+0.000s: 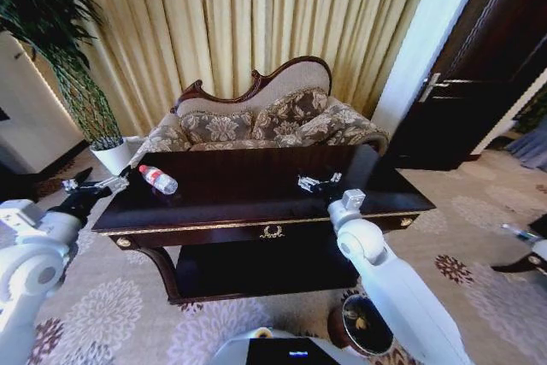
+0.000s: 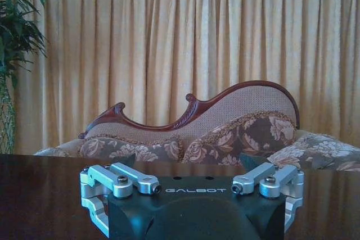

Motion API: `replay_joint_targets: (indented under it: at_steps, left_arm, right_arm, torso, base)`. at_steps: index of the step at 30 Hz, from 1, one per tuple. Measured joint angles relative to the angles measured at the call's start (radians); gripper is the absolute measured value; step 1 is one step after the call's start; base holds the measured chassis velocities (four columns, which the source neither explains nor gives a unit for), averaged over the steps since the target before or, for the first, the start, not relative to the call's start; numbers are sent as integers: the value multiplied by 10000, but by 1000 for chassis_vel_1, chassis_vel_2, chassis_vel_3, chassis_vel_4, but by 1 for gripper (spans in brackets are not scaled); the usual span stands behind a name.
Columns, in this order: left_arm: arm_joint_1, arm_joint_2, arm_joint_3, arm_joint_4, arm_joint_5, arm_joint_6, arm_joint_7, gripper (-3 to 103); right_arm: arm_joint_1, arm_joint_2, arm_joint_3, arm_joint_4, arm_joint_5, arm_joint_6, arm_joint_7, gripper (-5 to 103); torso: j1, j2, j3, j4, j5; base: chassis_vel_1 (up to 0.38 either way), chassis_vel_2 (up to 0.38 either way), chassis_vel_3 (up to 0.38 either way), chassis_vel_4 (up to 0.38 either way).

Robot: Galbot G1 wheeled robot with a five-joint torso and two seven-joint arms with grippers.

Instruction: Move to the front of the table and place the trash on the table into the trash bin.

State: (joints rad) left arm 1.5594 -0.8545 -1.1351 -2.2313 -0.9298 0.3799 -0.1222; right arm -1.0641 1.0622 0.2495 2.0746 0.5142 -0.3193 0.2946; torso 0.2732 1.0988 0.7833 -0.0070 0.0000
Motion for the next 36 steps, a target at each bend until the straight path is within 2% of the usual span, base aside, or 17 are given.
replay_joint_targets:
  at_steps: [2, 3, 5, 6, 7, 9, 10, 11, 12, 14, 17, 20, 21, 24, 28, 33, 36]
  left_arm:
    - [9, -28, 57, -55, -1, 40, -179, 100]
    - [-76, -5, 177, -50, -34, 124, -461, 100]
    - [-548, 266, 666, 100, -322, 473, -1624, 100]
    - [-548, 266, 666, 100, -322, 473, -1624, 100]
    - [-913, 502, 1012, 146, -629, 613, -2386, 100]
    - [-1464, 883, 1470, 121, -1348, 934, -3408, 100]
    - [-1464, 883, 1470, 121, -1348, 934, -3408, 100]
    - [-1720, 1068, 1739, 105, -1698, 1041, -3948, 100]
    - [-1720, 1068, 1739, 105, -1698, 1041, -3948, 100]
    - [-2425, 1472, 2611, 288, -2324, 1319, -5058, 100]
    - [-2666, 1596, 2915, 421, -2461, 1376, -5312, 100]
    - [-4251, 2211, 4063, 1172, -3917, 1903, -6726, 100]
    - [-4251, 2211, 4063, 1172, -3917, 1903, -6726, 100]
    - [-4872, 2466, 4368, 1378, -4597, 2226, -7180, 100]
    - [-5495, 2978, 4692, 1592, -5966, 2788, -7789, 100]
    - [-5716, 3447, 5006, 1932, -6409, 3221, -7859, 100]
    - [-5950, 3955, 5484, 2327, -6349, 3467, -7494, 100]
  right_arm:
    - [-42, 1, -5, 42, -18, -34, -31, 100]
    - [-62, 0, -4, 55, -22, -28, -59, 100]
    - [-78, -1, -17, 70, -20, -2, -99, 100]
    - [-78, -1, -17, 70, -20, -2, -99, 100]
    - [-78, 10, -38, 68, -18, 11, -106, 100]
    - [-79, 46, -102, 44, -18, 50, -117, 100]
    - [-79, 46, -102, 44, -18, 50, -117, 100]
    - [-91, 67, -146, 41, -19, 75, -118, 100]
    - [-91, 67, -146, 41, -19, 75, -118, 100]
    - [-103, 121, -245, 23, -25, 121, -119, 100]
    - [-98, 131, -281, 8, -25, 128, -118, 100]
    - [-29, 143, -399, -17, -26, 57, -125, 100]
    - [-29, 143, -399, -17, -26, 57, -125, 100]
    - [-26, 151, -399, 0, -17, -121, -139, 100]
    - [62, 200, -469, -76, -22, -182, -148, 100]
    - [184, 274, -624, -198, -44, -126, -119, 100]
    - [217, 352, -734, -265, -79, -61, -83, 100]
  torso:
    - [0, 0, 0, 2, 1]
    - [0, 0, 0, 3, 0]
    - [-1, 0, 0, 3, -1]
    - [-1, 0, 0, 3, -1]
    - [0, 0, 0, -2, -1]
    - [0, 0, 0, -5, -1]
    - [0, 0, 0, -5, -1]
    - [0, 0, 0, -2, 1]
    - [0, 0, 0, -2, 1]
    - [0, 0, 0, 1, 1]
    - [0, 0, 0, 2, -1]
    - [0, 0, 1, -1, -1]
    - [0, 0, 1, -1, -1]
    - [1, -1, 1, -3, -1]
    - [0, 0, 0, 1, 1]
    - [0, 0, 0, 1, 0]
    - [0, 0, 0, 3, -1]
  base:
    - [0, 0, 0, 0]
    - [0, 0, 0, 0]
    - [0, 0, 0, 0]
    - [0, 0, 0, 0]
    - [0, 0, 0, 0]
    - [0, 0, 0, 0]
    - [0, 0, 0, 0]
    - [0, 0, 0, 0]
    - [0, 0, 0, 0]
    - [0, 0, 0, 0]
    - [0, 0, 0, 0]
    - [0, 0, 0, 0]
    - [0, 0, 0, 0]
    - [0, 0, 0, 0]
    - [0, 0, 0, 0]
    - [0, 0, 0, 0]
    - [0, 0, 0, 0]
